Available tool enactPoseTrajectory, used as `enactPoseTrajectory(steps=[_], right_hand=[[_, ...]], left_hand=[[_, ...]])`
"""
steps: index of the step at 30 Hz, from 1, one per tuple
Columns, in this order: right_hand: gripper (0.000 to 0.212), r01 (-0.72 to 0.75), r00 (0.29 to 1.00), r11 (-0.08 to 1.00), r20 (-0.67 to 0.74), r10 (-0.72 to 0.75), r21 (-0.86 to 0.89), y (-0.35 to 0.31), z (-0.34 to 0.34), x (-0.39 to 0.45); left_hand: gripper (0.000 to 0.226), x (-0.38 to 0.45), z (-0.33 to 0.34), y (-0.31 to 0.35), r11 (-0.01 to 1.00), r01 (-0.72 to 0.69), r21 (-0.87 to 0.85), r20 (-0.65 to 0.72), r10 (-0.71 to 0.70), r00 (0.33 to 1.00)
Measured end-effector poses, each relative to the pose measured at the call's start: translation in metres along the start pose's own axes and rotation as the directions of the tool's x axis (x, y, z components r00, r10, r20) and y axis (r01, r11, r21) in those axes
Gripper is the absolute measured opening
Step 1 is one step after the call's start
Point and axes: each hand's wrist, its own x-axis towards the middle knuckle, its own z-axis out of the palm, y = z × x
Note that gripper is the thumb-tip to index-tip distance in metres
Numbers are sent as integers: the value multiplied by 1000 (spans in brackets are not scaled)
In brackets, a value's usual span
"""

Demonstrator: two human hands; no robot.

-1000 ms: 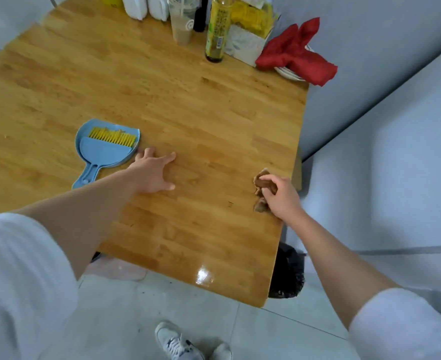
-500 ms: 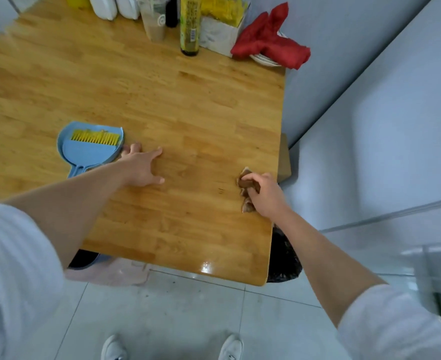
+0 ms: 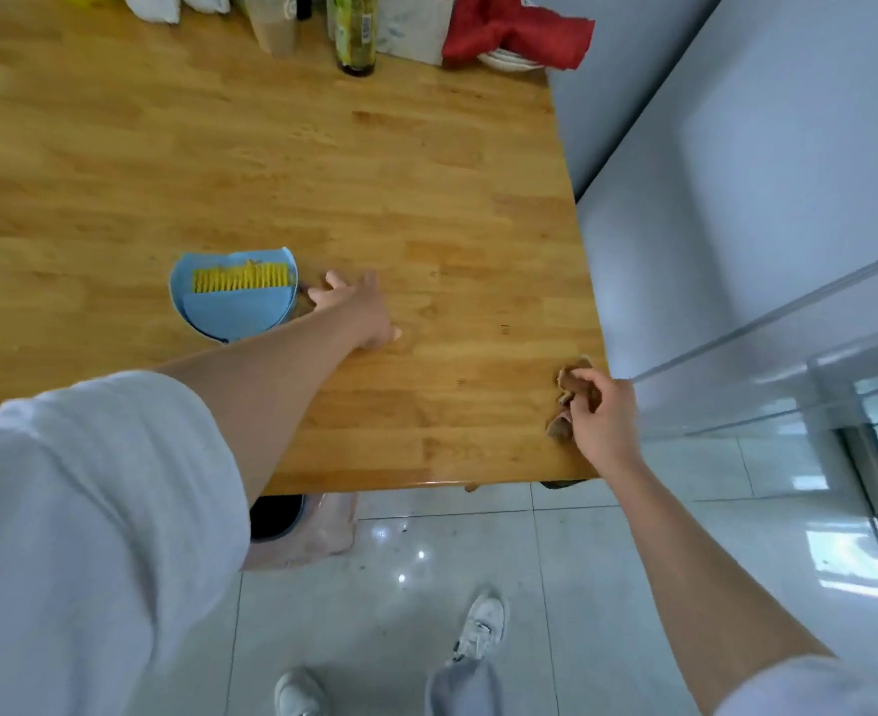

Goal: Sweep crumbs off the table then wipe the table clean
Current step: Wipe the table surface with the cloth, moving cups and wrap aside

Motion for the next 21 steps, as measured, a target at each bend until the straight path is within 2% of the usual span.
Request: enactPoseTrajectory(steps=[1,2,5,7,8,9,10,11,12,13,14,15,16,17,18,19,20,21], right_hand=[[30,-46,997,998,-60,43,-46,-7,10,-9],[30,-48,997,995,-59,43,-91,-17,21,-21],[31,162,972,986,179,-151,-46,-61,64,-64],[31,391,841,920,418,-342,-33,-74,80,-92],[31,449,794,893,467,-388,-21,-73,75,-96],[30,425,821,905,438,-367,-38,-62,62,-84],[29,334,887,940,359,-291,-63,-48,47,-67],[29,176,963,981,219,-154,-81,-36,28,-48],[30,-24,998,998,53,27,-60,-26,11,-33],[30,-197,977,980,-94,193,-35,-22,1,-24],[31,-313,936,949,-184,301,-40,-23,5,-22],[31,-331,924,940,-230,306,-78,-32,21,-28],[30,-256,950,961,-209,231,-101,-47,44,-40],[31,-100,989,990,-118,88,-101,-67,70,-56],[31,86,996,992,26,-84,-96,-91,92,-79],[32,281,943,957,209,-260,-74,-106,108,-101],[33,440,842,897,367,-394,-46,-115,118,-118],[34,527,763,849,461,-454,-37,-116,116,-123]], left_hand=[[99,1,-1,0,1000,-12,3,-2,12,1000],[99,2,-1,-1,1000,-17,12,1,17,1000],[101,3,-5,0,999,-21,38,24,21,999],[99,2,-2,-3,999,-29,29,25,28,999],[98,2,1,-4,999,-40,21,23,40,999],[96,4,1,-5,999,-48,21,16,48,999],[95,5,3,-7,998,-50,27,12,49,999],[94,8,4,-9,998,-49,32,13,49,999],[94,8,4,-8,998,-49,34,22,48,999],[95,8,4,-7,998,-45,39,33,43,999],[95,8,1,-5,998,-44,48,38,42,998],[95,9,-1,-3,997,-39,60,45,37,998],[95,9,0,-2,997,-34,65,53,31,998],[96,9,-2,-2,997,-31,72,56,27,998],[95,8,-3,-1,996,-33,84,58,29,998],[95,8,-3,-2,995,-36,98,66,29,997],[95,5,-4,-3,993,-46,107,75,38,996],[95,4,-7,-3,992,-51,118,87,41,995]])
